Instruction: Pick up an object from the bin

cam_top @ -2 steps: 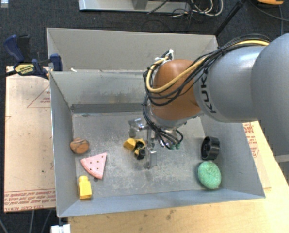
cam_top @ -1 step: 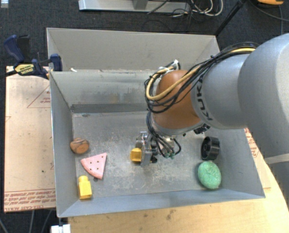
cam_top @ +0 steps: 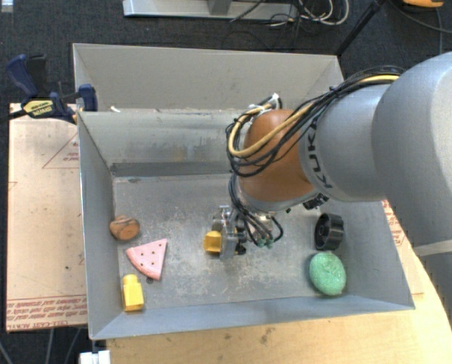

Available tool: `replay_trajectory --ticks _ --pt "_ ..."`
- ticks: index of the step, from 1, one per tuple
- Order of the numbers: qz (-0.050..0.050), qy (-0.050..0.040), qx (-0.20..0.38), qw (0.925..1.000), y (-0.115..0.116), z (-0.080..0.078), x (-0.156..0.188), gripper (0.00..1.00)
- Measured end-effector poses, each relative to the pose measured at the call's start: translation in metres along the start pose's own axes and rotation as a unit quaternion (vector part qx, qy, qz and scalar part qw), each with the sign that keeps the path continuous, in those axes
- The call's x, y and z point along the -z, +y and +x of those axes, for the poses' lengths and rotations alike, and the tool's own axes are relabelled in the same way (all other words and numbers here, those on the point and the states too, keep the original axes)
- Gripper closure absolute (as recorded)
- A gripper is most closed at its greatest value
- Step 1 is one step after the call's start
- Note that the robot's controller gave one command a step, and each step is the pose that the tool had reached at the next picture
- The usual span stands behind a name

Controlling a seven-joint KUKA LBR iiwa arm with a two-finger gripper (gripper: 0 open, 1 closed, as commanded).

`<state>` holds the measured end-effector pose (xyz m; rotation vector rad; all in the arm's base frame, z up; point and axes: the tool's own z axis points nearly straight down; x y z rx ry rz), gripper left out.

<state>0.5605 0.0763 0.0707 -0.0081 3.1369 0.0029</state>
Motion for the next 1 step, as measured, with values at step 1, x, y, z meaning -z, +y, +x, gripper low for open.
replay_trajectory --ticks 1 --pt "0.0 -0.0003 0.002 1.0 0.0306 -0.0101 0.1532 1.0"
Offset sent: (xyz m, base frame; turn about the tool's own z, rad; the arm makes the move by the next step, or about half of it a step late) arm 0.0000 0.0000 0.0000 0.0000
